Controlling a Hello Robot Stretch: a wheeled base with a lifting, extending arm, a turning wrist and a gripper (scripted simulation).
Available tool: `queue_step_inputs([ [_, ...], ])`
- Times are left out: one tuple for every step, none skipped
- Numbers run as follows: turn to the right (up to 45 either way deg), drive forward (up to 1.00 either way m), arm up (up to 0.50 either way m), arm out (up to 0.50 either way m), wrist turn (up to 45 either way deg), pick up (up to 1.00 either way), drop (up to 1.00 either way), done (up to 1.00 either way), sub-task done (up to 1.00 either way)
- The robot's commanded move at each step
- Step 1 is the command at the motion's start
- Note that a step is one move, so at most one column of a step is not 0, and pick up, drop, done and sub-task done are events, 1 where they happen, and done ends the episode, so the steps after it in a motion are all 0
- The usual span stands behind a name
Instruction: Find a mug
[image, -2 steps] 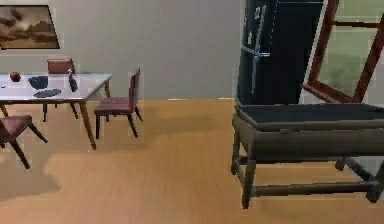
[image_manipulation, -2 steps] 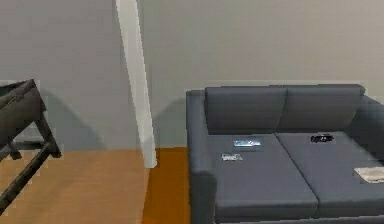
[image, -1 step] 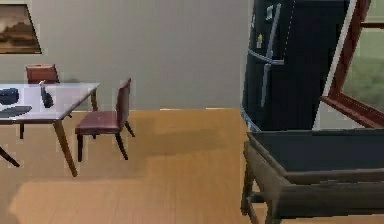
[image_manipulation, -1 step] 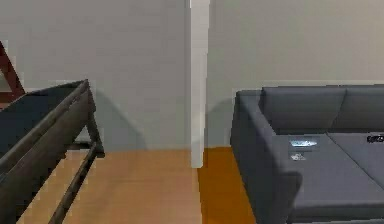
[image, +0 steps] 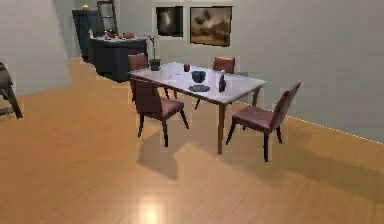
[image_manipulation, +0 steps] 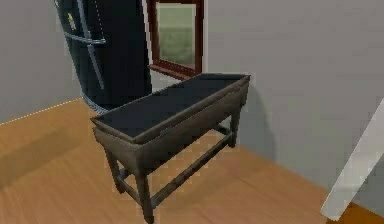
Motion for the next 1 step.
queue_step_inputs([
  [-12.0, 0.0, 0.0, 0.0, 0.0, 0.0, 0.0, 0.0, 0.0],
])
